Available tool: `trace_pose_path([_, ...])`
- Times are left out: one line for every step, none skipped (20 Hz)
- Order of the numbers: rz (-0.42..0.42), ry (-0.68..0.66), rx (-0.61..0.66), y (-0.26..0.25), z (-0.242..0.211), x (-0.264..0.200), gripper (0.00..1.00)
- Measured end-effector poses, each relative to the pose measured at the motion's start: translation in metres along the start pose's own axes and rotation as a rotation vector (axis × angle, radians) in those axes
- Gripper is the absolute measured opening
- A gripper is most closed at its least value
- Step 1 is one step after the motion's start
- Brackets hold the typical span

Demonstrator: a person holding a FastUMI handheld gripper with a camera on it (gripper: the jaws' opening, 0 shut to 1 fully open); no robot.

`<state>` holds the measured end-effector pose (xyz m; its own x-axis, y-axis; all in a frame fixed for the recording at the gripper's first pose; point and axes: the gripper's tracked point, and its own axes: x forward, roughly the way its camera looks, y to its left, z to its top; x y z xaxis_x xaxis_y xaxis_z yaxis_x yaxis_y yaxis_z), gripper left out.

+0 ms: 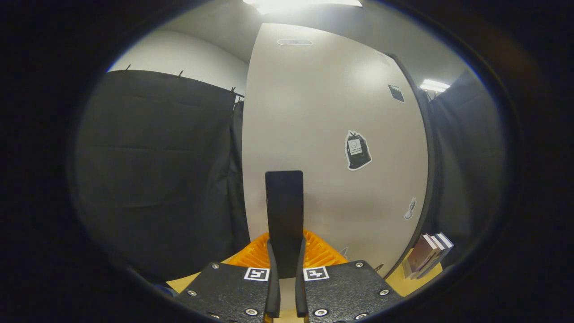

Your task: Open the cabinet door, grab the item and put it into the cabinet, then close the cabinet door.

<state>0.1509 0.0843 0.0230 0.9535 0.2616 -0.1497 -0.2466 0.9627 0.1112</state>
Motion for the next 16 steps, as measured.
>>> trace_pose_path([0.004,-0.005,-0.002,-0.003,-0.001,-0.005,0.13])
trace_pose_path([0.008,-0.009,-0.002,-0.005,0.000,-0.011,0.13])
trace_pose_path([0.013,-0.010,0.004,-0.007,0.000,-0.017,0.13])
trace_pose_path([0.020,-0.012,0.012,-0.011,-0.001,-0.025,0.14])
trace_pose_path([0.024,-0.014,0.014,-0.015,-0.001,-0.031,0.15])
trace_pose_path([0.028,-0.017,0.013,-0.018,0.000,-0.038,0.17])
trace_pose_path([0.029,-0.019,0.013,-0.021,0.000,-0.046,0.17])
trace_pose_path([0.028,-0.024,0.013,-0.025,0.000,-0.053,0.17])
trace_pose_path([0.025,-0.026,0.015,-0.029,0.000,-0.059,0.18])
trace_pose_path([0.020,-0.030,0.016,-0.033,0.000,-0.066,0.19])
trace_pose_path([0.011,-0.036,0.016,-0.037,-0.001,-0.073,0.19])
trace_pose_path([-0.001,-0.039,0.019,-0.042,0.000,-0.080,0.20])
trace_pose_path([-0.015,-0.045,0.025,-0.047,-0.001,-0.088,0.20])
trace_pose_path([-0.030,-0.053,0.032,-0.052,-0.002,-0.095,0.22])
trace_pose_path([-0.046,-0.062,0.037,-0.058,-0.001,-0.101,0.23])
trace_pose_path([-0.064,-0.070,0.041,-0.065,-0.001,-0.107,0.23])
